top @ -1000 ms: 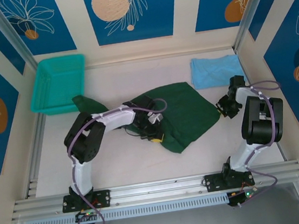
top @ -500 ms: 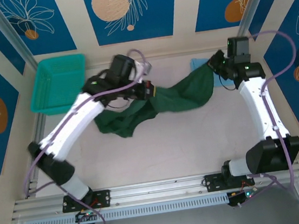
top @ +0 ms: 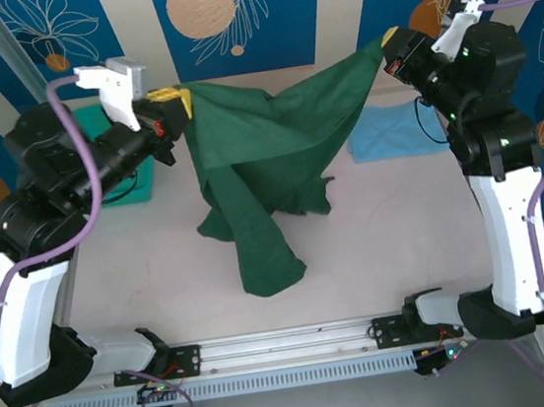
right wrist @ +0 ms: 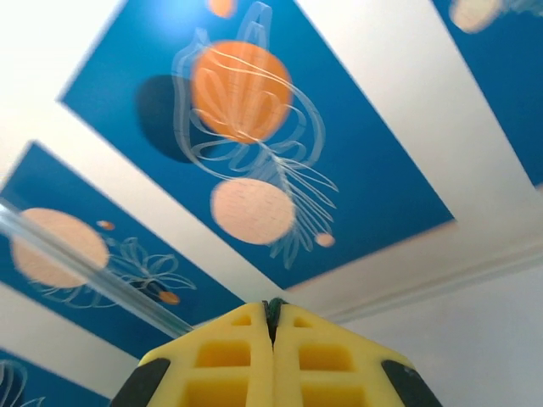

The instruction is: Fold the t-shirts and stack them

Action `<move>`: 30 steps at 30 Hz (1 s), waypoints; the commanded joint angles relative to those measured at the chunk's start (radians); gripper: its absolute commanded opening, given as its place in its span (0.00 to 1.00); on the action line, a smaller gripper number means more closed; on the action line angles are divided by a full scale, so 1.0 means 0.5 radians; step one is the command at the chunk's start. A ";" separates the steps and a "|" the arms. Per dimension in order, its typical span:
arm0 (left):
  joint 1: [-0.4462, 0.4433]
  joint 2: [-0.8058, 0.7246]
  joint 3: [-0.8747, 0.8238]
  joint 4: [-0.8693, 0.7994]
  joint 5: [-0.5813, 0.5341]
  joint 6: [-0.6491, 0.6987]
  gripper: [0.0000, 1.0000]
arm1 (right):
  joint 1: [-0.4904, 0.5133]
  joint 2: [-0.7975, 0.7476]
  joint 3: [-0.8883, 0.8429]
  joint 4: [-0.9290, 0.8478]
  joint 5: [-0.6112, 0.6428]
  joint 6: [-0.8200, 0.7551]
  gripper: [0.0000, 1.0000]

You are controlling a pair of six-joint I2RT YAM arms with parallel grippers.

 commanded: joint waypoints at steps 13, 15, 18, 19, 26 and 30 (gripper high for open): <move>0.131 0.275 0.356 0.053 -0.211 -0.029 0.02 | 0.424 0.093 0.325 -0.196 0.795 -0.238 0.00; 0.429 0.465 0.333 0.007 0.040 -0.395 0.00 | 0.366 0.230 0.394 -0.514 1.013 -0.103 0.00; 0.696 1.020 0.441 -0.062 0.575 -0.930 0.00 | 0.200 0.441 0.348 -0.844 1.103 -0.009 0.00; 0.692 1.311 0.658 -0.179 0.686 -0.972 0.11 | 0.123 0.483 0.244 -0.908 1.104 0.033 0.00; 0.635 2.426 1.586 -1.018 0.349 -0.912 0.85 | -0.373 0.454 -0.706 -0.894 0.875 0.394 0.00; 0.631 1.914 0.589 -0.763 -0.010 -0.716 0.95 | -0.513 0.398 -0.967 -0.917 0.817 0.416 0.00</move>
